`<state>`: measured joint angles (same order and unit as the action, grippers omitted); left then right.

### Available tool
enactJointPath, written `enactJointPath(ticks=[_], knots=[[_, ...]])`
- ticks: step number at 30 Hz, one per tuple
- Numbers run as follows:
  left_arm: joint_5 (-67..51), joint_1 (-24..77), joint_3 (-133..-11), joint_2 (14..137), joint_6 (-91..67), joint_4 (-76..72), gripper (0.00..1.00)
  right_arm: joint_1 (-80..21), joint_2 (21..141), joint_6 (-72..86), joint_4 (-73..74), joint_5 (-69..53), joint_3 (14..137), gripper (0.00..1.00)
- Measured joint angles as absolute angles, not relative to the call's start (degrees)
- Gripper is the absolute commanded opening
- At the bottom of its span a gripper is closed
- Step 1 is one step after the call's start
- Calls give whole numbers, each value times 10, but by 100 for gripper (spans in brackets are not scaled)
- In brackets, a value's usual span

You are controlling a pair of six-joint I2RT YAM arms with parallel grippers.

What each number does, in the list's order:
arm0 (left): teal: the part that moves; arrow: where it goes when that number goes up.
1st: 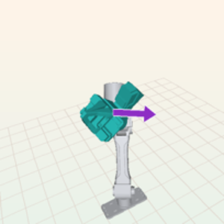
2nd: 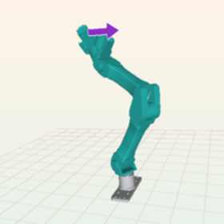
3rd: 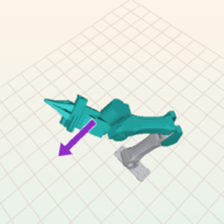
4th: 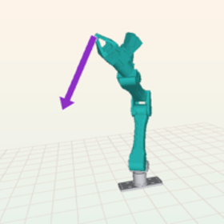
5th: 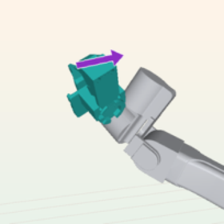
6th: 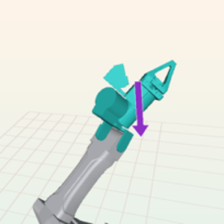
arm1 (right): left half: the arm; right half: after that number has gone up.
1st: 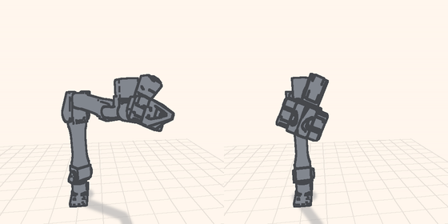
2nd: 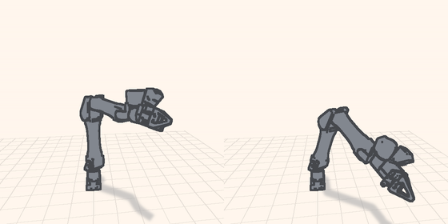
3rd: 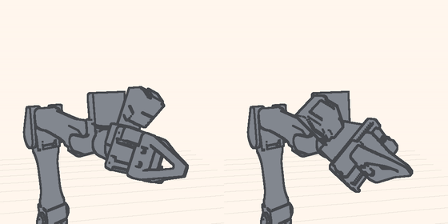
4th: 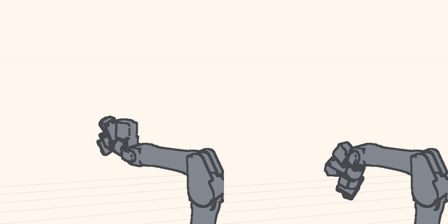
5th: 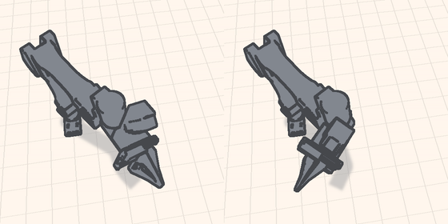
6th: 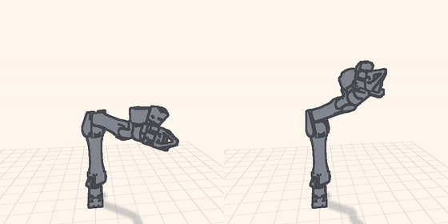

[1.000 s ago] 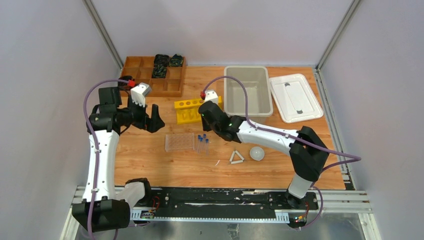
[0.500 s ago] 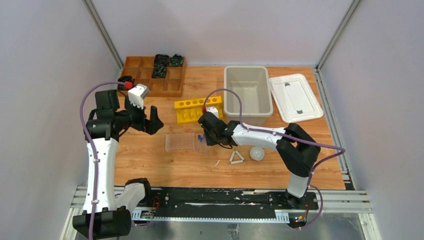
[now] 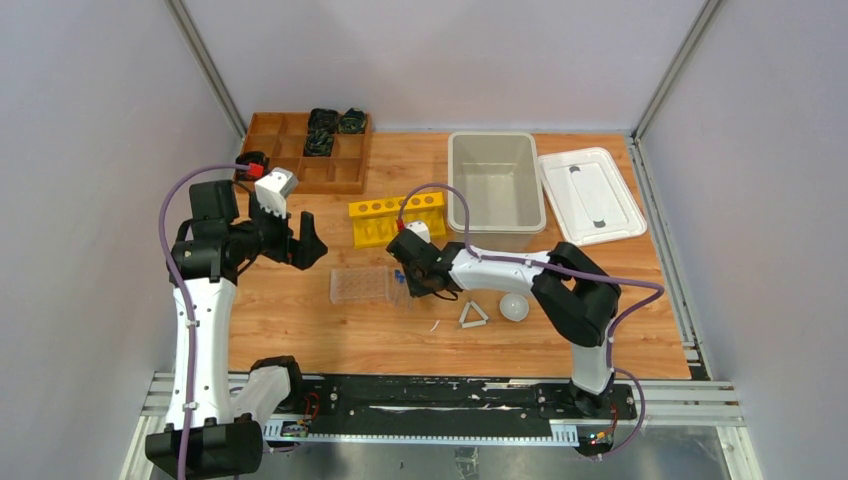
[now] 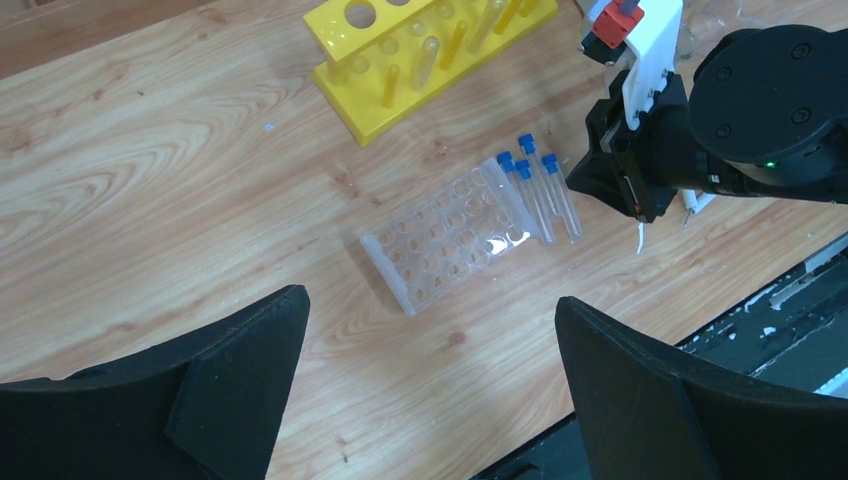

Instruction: Organize the chemistry lab equipment

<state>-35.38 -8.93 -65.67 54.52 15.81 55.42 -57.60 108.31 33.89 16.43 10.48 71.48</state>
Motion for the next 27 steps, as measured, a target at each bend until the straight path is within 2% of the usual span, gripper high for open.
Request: enactJointPath(ticks=[13, 20, 27], knots=[[-356, -89, -656, 541, 159, 554, 100, -596, 1055, 359, 196, 150, 719, 16], [-355, -89, -654, 539, 158, 554, 100, -596, 1059, 366, 195, 150, 731, 29], [-353, -89, -652, 539, 159, 554, 100, -596, 1085, 366, 190, 148, 738, 26]])
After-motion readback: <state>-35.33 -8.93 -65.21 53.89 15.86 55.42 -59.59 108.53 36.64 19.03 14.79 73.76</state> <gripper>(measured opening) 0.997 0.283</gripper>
